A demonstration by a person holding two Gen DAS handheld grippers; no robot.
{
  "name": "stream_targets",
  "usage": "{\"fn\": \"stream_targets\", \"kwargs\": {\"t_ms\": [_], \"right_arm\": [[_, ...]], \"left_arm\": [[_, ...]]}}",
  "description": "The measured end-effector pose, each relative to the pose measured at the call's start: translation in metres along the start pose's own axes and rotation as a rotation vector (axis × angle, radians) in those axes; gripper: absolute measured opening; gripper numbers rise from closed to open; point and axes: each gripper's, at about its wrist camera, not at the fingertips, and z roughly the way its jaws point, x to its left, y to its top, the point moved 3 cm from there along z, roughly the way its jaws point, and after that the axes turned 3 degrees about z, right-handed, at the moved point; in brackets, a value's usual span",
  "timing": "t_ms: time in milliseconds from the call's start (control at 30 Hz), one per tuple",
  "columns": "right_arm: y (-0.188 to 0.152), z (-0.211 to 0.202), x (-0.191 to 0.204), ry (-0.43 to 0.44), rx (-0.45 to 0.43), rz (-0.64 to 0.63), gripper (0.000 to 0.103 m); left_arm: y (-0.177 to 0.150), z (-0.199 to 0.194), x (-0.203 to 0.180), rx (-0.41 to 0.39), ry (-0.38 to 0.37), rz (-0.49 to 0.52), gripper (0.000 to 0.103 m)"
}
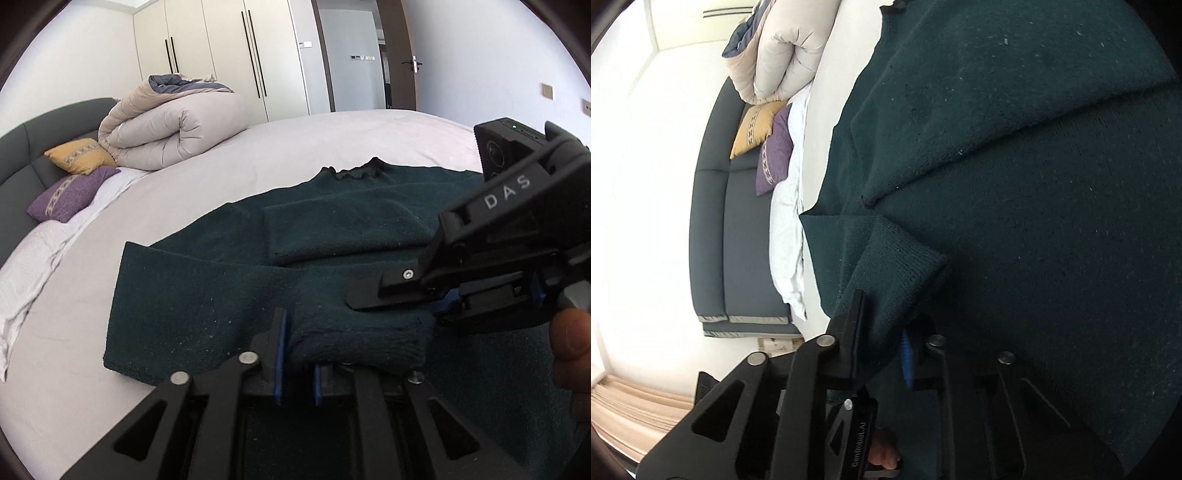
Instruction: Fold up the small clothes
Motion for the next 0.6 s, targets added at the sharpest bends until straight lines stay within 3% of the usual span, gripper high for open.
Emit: {"fn": "stream_targets", "kwargs": {"t_ms": [67,167,233,333,500,600], "right_arm": [[0.002,-0.008,0.012,-0.055,-0.021,-0.066,0.008],[0.007,-0.029,0.047,-0.146,-0.070,-0.216,0.007],[0.014,-0.048,0.073,-0.196,-0.105,-0.318,0.007],[0.032,-0.075,0.095,-0.282,-0.150,-0.401,0.007],[0.075,-0.115,0.081,-0.417,-0.228,-0.366,0.007],[0.099,-0.134,0.056,-0.477,-0.259,-0.309,0.007]], "left_arm": [[-0.001,-0.008,0.009,-0.030,-0.027,-0.065,0.056],[-0.003,-0.033,0.021,-0.147,-0.045,-0.138,0.090],[-0.004,-0.044,0.023,-0.196,-0.054,-0.156,0.097],[-0.008,-0.043,0.019,-0.189,-0.082,-0.150,0.097],[-0.009,-0.031,0.011,-0.135,-0.105,-0.120,0.097],[-0.012,-0.012,0.002,-0.045,-0.119,-0.086,0.097]]}}
